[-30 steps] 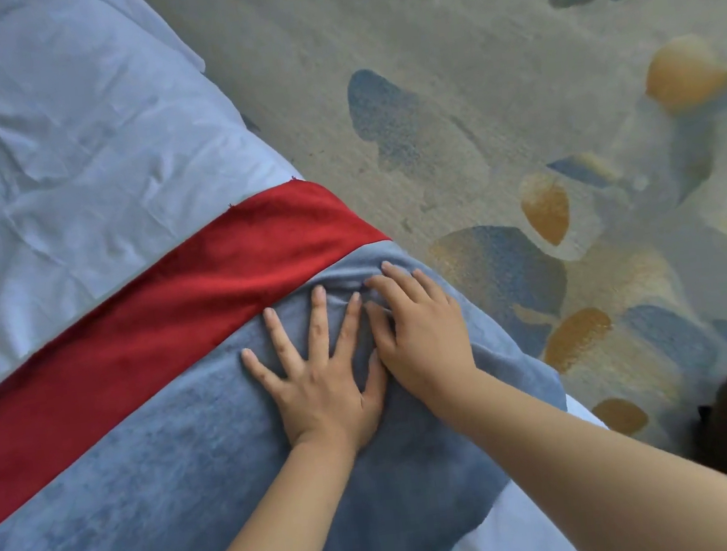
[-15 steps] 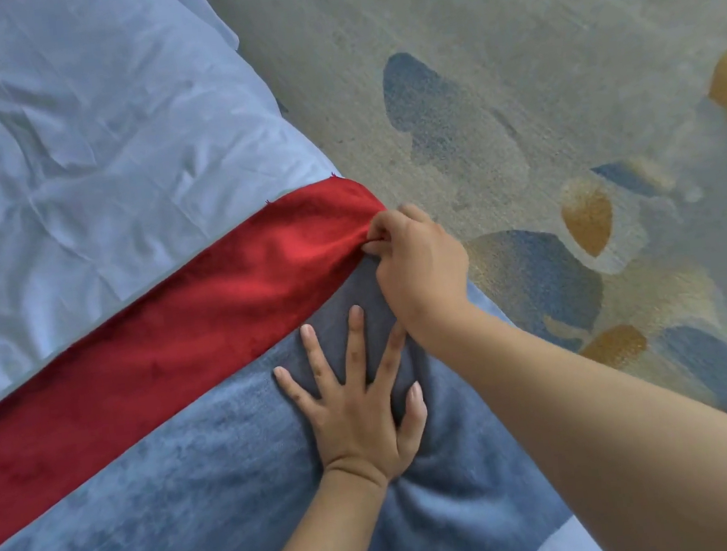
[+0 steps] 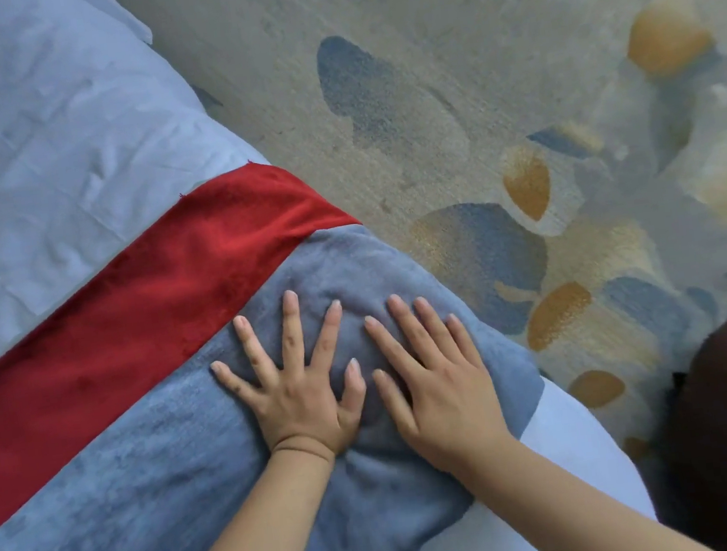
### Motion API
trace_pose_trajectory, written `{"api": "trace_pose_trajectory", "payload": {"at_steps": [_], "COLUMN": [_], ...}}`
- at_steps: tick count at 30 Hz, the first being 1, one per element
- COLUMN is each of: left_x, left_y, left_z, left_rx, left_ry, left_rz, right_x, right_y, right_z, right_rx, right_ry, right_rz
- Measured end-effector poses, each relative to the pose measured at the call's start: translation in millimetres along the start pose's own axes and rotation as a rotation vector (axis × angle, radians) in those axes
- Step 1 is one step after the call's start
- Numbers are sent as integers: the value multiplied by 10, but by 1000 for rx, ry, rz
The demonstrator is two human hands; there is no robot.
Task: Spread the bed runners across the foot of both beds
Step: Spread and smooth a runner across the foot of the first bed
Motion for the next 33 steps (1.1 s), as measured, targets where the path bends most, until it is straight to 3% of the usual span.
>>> {"api": "trace_pose_trajectory", "payload": {"at_steps": [5,15,21,29,33], "left_x": [-4,-49,258,1289,1415], "left_y": [-21,-8,-279,-1234,-1407], "left_z": [14,-155,-360,-376,-350], "left_rx": [-27,-3,77,98,139], "left_ry": [12,-30,-20,-7,-22], "left_rz": [-2,-30,20,-271,-270], "right_x": [-394,-251,624,1418,1399], "right_y": [-219,-158,-194,-452,-519], "right_z": [-143,-128,71,641,841], "right_rx": [69,101,89,52,12], "right_ry": [-44,-63,-78,-65,-103], "right_rz": [336,350,-124,-368,-419]}}
Point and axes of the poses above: each hand's wrist, its own y-axis towards the middle knuckle, its own z-axis out of the palm, x = y × z, the point moved 2 cm from there along y, towards the middle knuckle, and after that the axes turned 9 degrees about z, right-handed, at the moved point
